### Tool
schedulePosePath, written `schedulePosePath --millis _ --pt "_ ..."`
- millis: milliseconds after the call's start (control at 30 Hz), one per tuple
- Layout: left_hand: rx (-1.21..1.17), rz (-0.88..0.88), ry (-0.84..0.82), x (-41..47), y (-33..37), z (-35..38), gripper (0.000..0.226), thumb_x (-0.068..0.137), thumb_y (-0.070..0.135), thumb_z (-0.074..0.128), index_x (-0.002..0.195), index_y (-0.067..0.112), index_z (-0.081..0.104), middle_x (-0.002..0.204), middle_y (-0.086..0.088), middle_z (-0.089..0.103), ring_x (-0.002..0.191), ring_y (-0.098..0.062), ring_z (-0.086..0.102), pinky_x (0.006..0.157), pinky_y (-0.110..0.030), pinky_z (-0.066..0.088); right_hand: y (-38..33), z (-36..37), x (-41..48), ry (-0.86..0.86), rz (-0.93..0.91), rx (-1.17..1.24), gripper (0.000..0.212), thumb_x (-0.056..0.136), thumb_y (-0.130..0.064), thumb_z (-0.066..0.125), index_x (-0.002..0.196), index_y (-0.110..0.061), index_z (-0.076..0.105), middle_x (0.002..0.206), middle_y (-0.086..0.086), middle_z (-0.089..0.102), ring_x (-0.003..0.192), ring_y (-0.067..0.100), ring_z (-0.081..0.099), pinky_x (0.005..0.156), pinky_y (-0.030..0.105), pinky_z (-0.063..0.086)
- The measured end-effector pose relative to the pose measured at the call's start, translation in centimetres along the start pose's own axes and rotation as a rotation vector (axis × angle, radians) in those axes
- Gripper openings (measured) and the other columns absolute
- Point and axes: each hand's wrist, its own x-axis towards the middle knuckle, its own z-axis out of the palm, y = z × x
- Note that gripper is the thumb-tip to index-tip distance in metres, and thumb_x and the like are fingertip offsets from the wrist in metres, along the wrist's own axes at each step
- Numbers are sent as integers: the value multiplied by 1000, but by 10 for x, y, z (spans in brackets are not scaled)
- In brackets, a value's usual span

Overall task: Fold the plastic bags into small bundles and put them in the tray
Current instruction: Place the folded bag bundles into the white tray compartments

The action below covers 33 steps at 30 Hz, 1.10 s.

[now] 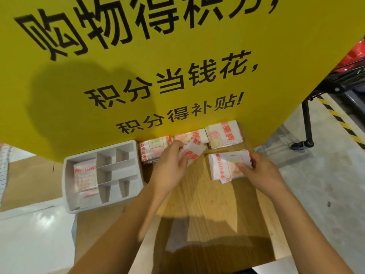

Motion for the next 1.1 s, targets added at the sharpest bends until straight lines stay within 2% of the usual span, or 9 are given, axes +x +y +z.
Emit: schedulePosePath --millis 133,267,367,500,600,733,833,967,1100 --pt "-260 -200 68 -34 1 -20 20 99 30 60 115 23 52 106 14 67 94 0 67 69 -13 53 -37 -7 -20 -171 -105 290 8 92 -29 70 96 -23 67 90 -7 74 85 12 70 72 31 56" --pt "-476 -371 149 -65 -14 -46 35 95 38 63 126 32 47 111 23 63 90 12 65 70 -12 55 -73 15 -26 -238 -65 595 12 89 -27 73 100 -24 70 97 -1 75 92 21 72 75 42 55" --pt "-477 -436 325 -93 -40 -73 46 93 40 66 132 33 43 116 15 63 95 -2 69 70 -26 61 -102 50 -27 -251 -58 696 23 83 -25 79 103 -28 70 104 2 75 91 20 72 75 41 56" --pt "-476 -545 591 -135 -80 -111 41 91 37 69 123 29 45 111 13 62 91 -5 68 54 -18 54 -144 111 -41 -351 -78 667 19 89 -22 75 105 -25 66 93 8 76 69 16 69 54 32 50" --pt "-460 -564 630 -154 -114 -139 39 94 32 66 124 27 42 110 16 56 95 -8 65 55 -17 54 -177 150 -58 -427 -74 619 15 97 -13 64 109 -20 62 84 6 72 54 5 63 47 20 46" --pt "-444 -556 492 -155 -153 -162 33 96 5 55 122 25 47 119 1 62 102 -17 66 60 -12 53 -211 181 -74 -503 -82 552 23 98 -6 57 115 -21 60 85 9 69 53 7 62 47 21 46" --pt "-304 -484 321 -149 -174 -171 40 93 8 64 127 23 48 130 -1 54 113 -17 61 70 -7 52 -231 193 -84 -499 -75 553 24 97 -5 57 111 -24 61 87 11 69 52 9 61 47 22 46" --pt "-68 -299 89 -140 -197 -177 60 94 13 68 148 17 43 161 -1 18 143 -19 33 110 -31 43 -240 204 -93 -484 -95 561 24 98 -6 55 114 -23 61 85 12 70 52 14 58 47 22 44" --pt "296 -173 65 -132 -212 -182 63 90 14 71 148 18 46 165 -5 17 146 -26 30 115 -36 31 -242 211 -96 -464 -75 536 24 97 -10 57 112 -28 62 89 11 75 62 25 58 56 32 47"
